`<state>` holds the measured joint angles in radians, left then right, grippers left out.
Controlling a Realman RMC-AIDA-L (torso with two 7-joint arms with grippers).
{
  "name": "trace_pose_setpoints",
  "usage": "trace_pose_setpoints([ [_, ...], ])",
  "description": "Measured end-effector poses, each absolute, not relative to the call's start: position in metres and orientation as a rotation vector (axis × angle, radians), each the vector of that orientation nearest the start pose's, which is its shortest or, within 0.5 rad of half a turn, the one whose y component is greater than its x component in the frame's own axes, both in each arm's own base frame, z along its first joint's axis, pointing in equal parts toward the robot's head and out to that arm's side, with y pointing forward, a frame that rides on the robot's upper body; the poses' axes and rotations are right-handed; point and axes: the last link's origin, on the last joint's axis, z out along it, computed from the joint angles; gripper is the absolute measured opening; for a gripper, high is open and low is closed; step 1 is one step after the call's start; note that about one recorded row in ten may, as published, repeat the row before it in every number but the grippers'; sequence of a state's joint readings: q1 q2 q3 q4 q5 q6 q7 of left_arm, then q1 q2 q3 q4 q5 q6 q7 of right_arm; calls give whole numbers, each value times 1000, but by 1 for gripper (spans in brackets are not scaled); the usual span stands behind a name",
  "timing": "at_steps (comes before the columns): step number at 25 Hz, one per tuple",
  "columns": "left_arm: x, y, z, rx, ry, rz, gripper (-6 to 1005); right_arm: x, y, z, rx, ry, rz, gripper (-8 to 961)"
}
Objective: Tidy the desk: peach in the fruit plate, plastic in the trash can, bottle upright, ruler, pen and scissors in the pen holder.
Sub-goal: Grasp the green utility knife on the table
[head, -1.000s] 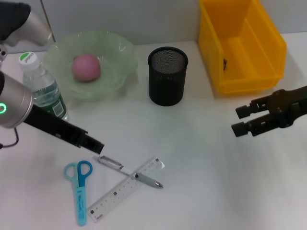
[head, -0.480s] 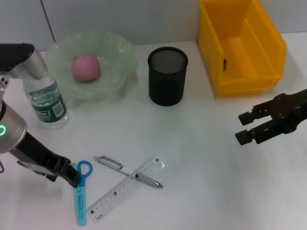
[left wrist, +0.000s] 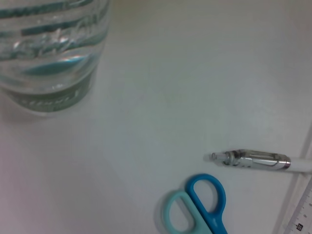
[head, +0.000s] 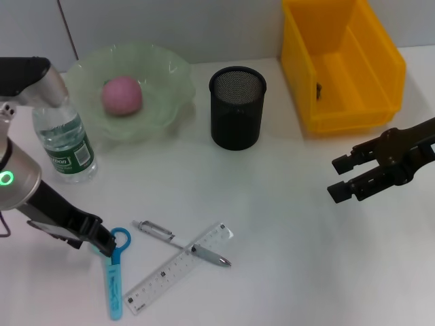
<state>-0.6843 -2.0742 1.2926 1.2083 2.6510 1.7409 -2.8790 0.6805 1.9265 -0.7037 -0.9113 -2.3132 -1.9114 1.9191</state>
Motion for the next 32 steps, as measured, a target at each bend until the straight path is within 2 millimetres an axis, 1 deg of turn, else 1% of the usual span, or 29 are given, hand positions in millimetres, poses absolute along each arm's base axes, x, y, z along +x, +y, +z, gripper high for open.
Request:
trace_pose_setpoints([
  [5,-196,350,-4,-2366,-1499,646,591,231,346,82,-2973,945,181,829],
  [11,-193,351,-6,-2373,-1487,656,591,230,347,82,-2972,947,181,830],
  [23,-187,351,-19,-2410,-1391,698,591,230,347,82,-2970,950,181,829],
  [32,-186,352,-21,-2418,-1373,697,592,230,347,81,-2967,964,184,829],
])
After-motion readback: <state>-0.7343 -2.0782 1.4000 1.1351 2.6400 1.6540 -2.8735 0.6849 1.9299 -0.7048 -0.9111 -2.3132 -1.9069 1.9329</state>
